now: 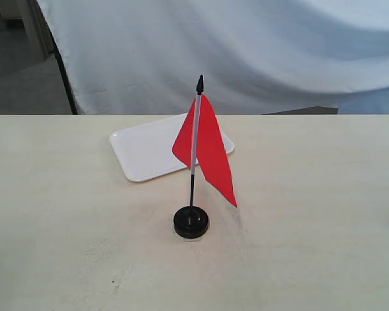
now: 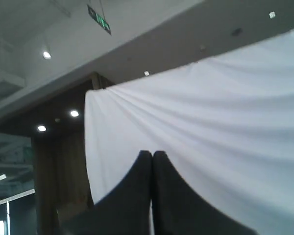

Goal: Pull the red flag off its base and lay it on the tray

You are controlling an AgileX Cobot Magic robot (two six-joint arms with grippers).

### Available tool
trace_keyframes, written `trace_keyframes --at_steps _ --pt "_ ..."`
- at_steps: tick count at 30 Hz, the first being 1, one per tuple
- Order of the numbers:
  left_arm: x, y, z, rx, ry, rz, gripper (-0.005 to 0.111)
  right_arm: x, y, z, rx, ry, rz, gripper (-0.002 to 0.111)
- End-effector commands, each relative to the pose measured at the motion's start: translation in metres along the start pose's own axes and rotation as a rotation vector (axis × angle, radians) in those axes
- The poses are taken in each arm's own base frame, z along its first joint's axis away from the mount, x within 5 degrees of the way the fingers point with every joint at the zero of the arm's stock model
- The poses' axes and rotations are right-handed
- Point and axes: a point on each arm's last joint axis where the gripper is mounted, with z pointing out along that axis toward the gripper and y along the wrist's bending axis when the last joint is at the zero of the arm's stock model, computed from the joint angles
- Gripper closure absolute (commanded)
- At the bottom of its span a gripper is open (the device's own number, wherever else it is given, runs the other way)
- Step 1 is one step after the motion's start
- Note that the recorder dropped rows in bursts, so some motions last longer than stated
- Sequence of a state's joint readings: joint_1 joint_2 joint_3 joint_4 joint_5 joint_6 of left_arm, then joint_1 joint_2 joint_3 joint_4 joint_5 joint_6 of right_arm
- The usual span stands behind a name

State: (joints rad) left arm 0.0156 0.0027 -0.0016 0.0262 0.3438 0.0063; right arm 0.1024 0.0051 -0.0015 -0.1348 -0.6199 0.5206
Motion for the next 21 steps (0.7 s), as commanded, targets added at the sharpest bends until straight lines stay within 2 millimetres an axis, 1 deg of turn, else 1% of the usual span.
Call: trace_keyframes --at_steps 1,3,5,6,8,9,11,14,15,17,19,20,21 --pt "0.000 0.000 0.000 0.002 -0.003 -0.001 0.107 -0.007 0.005 0.015 -0.038 -0.015 -0.004 0.109" --pt "0.000 0.000 0.000 0.002 -0.003 -0.001 0.107 -0.001 0.005 0.029 -0.050 0.080 -0.052 0.109" --pt "0.000 0.000 0.000 0.002 -0.003 -0.001 0.107 0.015 0.002 0.043 -0.059 0.181 -0.072 0.109" --pt "0.000 0.000 0.000 0.002 -0.003 -0.001 0.107 0.033 -0.004 0.054 -0.062 0.268 -0.083 0.109" --pt "0.000 0.000 0.000 0.002 -0.003 -0.001 0.107 0.050 -0.009 0.062 -0.086 0.320 -0.095 0.109" --pt "0.000 0.000 0.000 0.002 -0.003 -0.001 0.107 0.063 -0.011 0.066 -0.108 0.363 -0.109 0.109" --pt "0.000 0.000 0.000 0.002 -0.003 -0.001 0.107 0.078 -0.014 0.072 -0.151 0.389 -0.122 0.109" --pt "0.000 0.000 0.000 0.002 -0.003 -0.001 0.107 0.113 -0.022 0.085 -0.221 0.516 -0.145 0.109" --pt "0.000 0.000 0.000 0.002 -0.003 -0.001 0.107 0.130 -0.026 0.092 -0.246 0.582 -0.138 0.109" --pt "0.000 0.000 0.000 0.002 -0.003 -0.001 0.107 0.157 -0.031 0.098 -0.307 0.680 -0.117 0.109" --pt "0.000 0.000 0.000 0.002 -0.003 -0.001 0.107 0.187 -0.035 0.105 -0.416 0.775 -0.101 0.109" --pt "0.000 0.000 0.000 0.002 -0.003 -0.001 0.107 0.199 -0.036 0.108 -0.468 0.807 -0.096 0.109" --pt "0.000 0.000 0.000 0.002 -0.003 -0.001 0.107 0.216 -0.038 0.111 -0.557 0.850 -0.086 0.109"
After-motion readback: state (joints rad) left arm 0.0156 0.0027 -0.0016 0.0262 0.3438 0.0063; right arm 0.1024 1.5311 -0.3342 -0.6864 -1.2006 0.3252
